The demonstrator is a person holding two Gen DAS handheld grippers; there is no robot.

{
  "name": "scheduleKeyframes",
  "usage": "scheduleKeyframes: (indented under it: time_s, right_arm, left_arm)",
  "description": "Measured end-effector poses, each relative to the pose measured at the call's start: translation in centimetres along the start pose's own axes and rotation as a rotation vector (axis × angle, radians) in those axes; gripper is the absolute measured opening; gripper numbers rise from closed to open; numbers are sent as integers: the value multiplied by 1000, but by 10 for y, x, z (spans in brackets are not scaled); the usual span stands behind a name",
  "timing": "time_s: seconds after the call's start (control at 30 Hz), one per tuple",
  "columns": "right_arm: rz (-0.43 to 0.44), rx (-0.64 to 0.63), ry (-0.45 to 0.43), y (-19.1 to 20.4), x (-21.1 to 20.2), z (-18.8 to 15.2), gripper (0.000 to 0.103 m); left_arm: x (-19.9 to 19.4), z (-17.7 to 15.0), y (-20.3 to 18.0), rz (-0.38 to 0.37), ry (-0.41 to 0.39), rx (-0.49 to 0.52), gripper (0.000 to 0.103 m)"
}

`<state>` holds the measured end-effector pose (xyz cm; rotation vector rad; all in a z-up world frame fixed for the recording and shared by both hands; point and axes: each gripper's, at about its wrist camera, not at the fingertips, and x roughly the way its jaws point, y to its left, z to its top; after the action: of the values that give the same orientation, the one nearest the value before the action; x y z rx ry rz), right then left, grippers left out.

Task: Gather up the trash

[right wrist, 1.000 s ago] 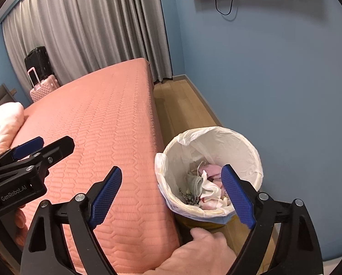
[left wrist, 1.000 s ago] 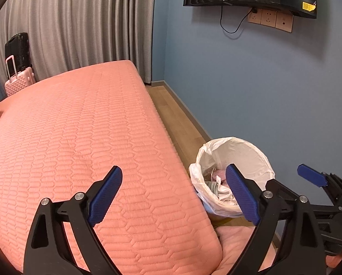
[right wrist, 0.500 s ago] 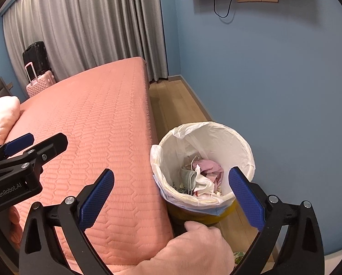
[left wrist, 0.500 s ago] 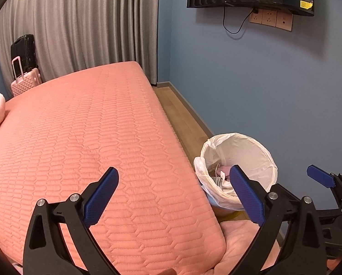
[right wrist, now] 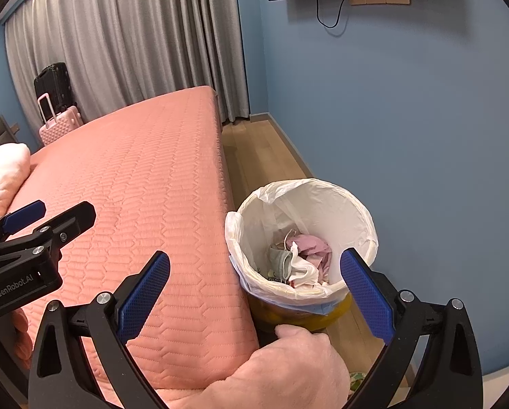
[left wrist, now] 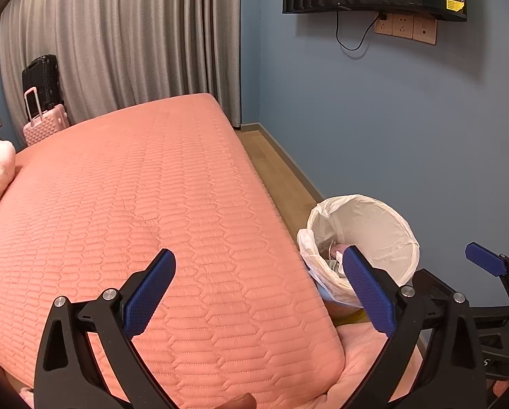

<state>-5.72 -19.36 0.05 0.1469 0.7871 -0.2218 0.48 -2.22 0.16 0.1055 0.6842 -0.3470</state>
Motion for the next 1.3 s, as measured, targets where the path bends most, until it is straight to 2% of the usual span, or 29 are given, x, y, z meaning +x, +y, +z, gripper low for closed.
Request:
scheduleKeyframes:
  time_s: [0.53,1.3]
  right_arm:
    - [-19,-10,13,-4,2,-3,97]
    - [-34,9,16,-12,3,-4,97]
  left_arm:
    - [7,-4,-2,9,18,-6,96]
    - [13,-9,-4,66,54,-11,96]
